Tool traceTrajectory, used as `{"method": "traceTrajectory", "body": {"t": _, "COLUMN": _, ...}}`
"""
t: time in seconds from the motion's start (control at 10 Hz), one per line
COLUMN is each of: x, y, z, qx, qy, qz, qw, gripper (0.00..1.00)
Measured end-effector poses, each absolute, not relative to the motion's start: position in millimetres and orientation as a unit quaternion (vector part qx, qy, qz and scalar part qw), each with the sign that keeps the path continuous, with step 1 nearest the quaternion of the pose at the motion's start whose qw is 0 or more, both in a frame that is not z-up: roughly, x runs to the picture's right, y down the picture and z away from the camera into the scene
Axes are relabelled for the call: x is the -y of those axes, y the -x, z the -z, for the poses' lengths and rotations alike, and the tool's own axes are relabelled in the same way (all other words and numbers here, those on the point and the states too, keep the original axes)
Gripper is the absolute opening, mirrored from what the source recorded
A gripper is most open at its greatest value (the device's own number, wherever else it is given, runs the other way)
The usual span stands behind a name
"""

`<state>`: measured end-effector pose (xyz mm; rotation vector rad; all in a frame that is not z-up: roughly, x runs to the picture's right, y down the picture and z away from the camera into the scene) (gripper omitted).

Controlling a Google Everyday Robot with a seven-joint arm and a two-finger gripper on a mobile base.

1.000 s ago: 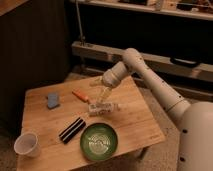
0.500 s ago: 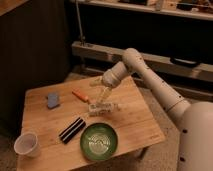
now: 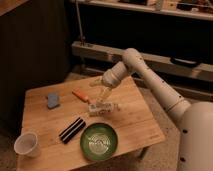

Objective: Place the pepper in the ceramic cup

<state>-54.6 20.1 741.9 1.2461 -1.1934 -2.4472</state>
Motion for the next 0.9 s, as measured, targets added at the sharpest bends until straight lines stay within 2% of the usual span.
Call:
{"method": "traceTrajectory", "body": {"t": 0.1, "x": -18, "y": 58, "z": -743, "qx": 0.372, "qy": -0.362, "qz": 0.849, "qw": 0.100, "gripper": 0.80}}
{"method": "traceTrajectory", "body": {"t": 0.3, "x": -16, "y": 57, "z": -743, "qx": 0.334, "qy": -0.317, "qz": 0.877, "qw": 0.135, "gripper": 0.80}}
{"method": "traceTrajectory", "body": {"t": 0.5, "x": -13, "y": 56, "z": -748, "qx": 0.317, "qy": -0.307, "qz": 0.884, "qw": 0.153, "gripper": 0.80}}
{"method": "traceTrajectory", "body": {"t": 0.9, "x": 5, "y": 84, "z": -779, "qx": 0.305, "qy": -0.296, "qz": 0.896, "qw": 0.131, "gripper": 0.80}}
